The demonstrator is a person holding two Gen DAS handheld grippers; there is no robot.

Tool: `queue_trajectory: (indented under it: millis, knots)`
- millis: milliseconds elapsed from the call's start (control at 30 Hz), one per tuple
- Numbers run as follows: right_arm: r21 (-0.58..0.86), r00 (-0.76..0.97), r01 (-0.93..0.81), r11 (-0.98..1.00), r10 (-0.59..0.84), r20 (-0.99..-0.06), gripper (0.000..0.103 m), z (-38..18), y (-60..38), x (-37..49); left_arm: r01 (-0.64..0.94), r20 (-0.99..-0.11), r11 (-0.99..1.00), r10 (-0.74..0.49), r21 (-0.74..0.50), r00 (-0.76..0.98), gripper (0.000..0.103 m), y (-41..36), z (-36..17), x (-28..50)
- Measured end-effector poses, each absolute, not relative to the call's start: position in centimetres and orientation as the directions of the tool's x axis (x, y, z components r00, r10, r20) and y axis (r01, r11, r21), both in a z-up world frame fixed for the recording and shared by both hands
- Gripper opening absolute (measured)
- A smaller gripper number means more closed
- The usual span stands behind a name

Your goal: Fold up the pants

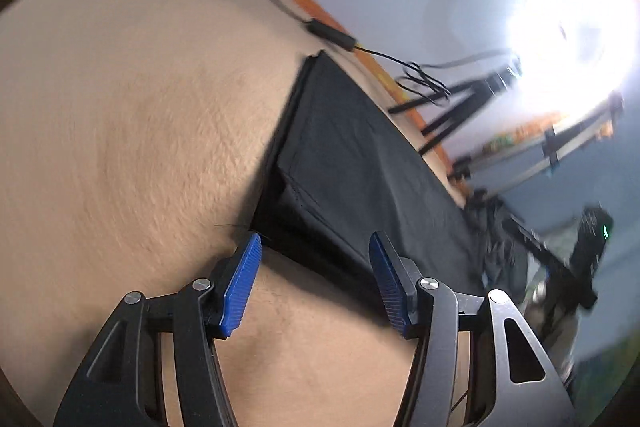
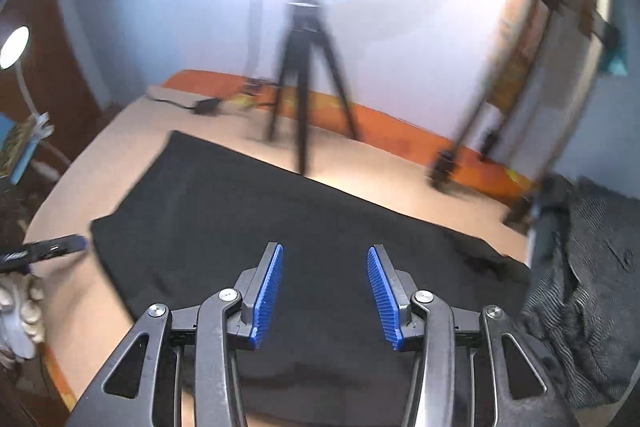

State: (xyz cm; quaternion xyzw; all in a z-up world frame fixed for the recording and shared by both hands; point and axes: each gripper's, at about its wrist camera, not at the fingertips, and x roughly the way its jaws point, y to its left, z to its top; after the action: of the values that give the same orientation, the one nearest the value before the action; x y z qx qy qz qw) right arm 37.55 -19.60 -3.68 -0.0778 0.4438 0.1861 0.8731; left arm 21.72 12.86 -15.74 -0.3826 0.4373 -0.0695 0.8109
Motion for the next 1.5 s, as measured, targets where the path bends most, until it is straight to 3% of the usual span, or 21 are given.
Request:
queue_trajectory:
  millis: [300, 367, 433, 500, 700, 900, 1267, 1367, 1433, 1467, 1500]
  knots:
    - [0.063, 0.491, -0.489, 0.870, 0.334, -0.805, 0.047, -2.5, -13.3, 37.4, -0.302, -0.666, 0.688, -0.348, -0.660, 0.660, 0.055, 11.5, -15.8, 22.6]
    - [0.083, 0.470, -0.501, 0.861, 0.351, -0.810, 0.049, -2.9, -11.7, 38.0, -0.310, -0.673, 0.712, -0.300, -0.629, 0.676, 0.047, 11.7, -15.7, 22.4]
    - [0.087, 0.452, -0.520, 0.850, 0.360, -0.816, 0.053, -2.9, -9.8, 38.4, -0.325, -0.677, 0.723, -0.261, -0.610, 0.688, 0.018, 11.8, -16.0, 22.3]
    - [0.082, 0.441, -0.538, 0.839, 0.363, -0.821, 0.059, -2.8, -8.1, 38.6, -0.328, -0.668, 0.710, -0.264, -0.623, 0.696, 0.010, 12.1, -16.6, 22.2]
    - [0.160, 0.322, -0.565, 0.809, 0.395, -0.860, 0.066, -3.9, -1.9, 40.9, -0.202, -0.562, 0.727, -0.293, -0.656, 0.773, 0.007, 11.7, -15.8, 21.1]
    - [0.231, 0.205, -0.531, 0.815, 0.388, -0.899, 0.066, -7.0, 3.8, 43.8, -0.121, -0.546, 0.784, -0.304, -0.609, 0.781, 0.007, 10.2, -15.0, 21.2]
    - [0.016, 0.196, -0.581, 0.814, 0.159, -0.968, 0.066, -11.8, 9.9, 44.6, -0.096, -0.544, 0.809, -0.297, -0.580, 0.785, 0.007, 9.5, -14.5, 21.4]
    - [-0.031, 0.193, -0.582, 0.812, 0.101, -0.976, 0.061, -12.9, 10.4, 44.7, -0.098, -0.539, 0.805, -0.297, -0.585, 0.788, 0.007, 9.6, -14.5, 21.4]
    - [-0.025, 0.182, -0.574, 0.818, 0.097, -0.979, 0.052, -13.3, 10.0, 45.2, -0.094, -0.536, 0.805, -0.298, -0.586, 0.790, 0.006, 9.7, -14.4, 21.4]
    - [-0.023, 0.183, -0.564, 0.825, 0.098, -0.978, 0.046, -13.3, 9.6, 45.3, -0.091, -0.534, 0.806, -0.298, -0.584, 0.791, 0.006, 9.7, -14.4, 21.1]
    - [-0.020, 0.189, -0.550, 0.835, 0.101, -0.977, 0.032, -13.1, 9.1, 45.6, -0.088, -0.533, 0.808, -0.298, -0.583, 0.792, 0.006, 9.6, -14.4, 21.1]
